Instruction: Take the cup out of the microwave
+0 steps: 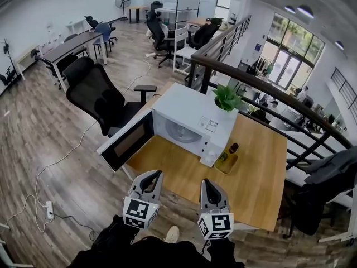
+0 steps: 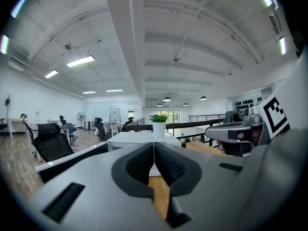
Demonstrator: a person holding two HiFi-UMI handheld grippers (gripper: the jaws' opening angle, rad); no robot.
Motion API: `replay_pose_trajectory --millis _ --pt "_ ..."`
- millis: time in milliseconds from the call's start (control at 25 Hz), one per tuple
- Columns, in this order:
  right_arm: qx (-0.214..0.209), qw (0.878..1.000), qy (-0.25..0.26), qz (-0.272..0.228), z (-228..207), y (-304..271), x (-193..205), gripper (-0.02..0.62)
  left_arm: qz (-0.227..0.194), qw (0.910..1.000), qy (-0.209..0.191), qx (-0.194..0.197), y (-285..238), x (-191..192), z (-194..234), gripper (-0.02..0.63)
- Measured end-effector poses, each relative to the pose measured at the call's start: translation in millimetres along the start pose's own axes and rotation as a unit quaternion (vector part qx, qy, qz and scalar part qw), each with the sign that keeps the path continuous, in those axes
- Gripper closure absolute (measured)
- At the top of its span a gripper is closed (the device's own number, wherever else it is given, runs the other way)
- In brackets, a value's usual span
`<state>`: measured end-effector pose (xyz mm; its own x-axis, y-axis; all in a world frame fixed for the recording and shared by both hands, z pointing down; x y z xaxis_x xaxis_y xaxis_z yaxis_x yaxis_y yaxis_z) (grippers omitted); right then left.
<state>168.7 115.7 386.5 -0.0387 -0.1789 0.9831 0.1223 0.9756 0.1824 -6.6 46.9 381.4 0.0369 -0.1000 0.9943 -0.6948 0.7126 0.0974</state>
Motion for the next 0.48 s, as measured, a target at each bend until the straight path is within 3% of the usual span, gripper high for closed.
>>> replay_pose_trajectory --millis 480 --pt "-0.062 0.997 -0.031 0.018 -25 -76 42 0.583 0.019 0.9977 -0.002 -0.065 -45 24 36 0.580"
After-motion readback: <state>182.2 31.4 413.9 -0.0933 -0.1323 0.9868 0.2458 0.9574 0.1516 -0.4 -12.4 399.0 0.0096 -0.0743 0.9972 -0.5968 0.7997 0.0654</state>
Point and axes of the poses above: the fingertips, and each gripper's own axes: y backward along the fingers, z to its left, x out of its underside, the point moved 5 cm from there along y, backward along the fingers, and after that the axes turned 14 degrees about -z, right-handed, at the moved point
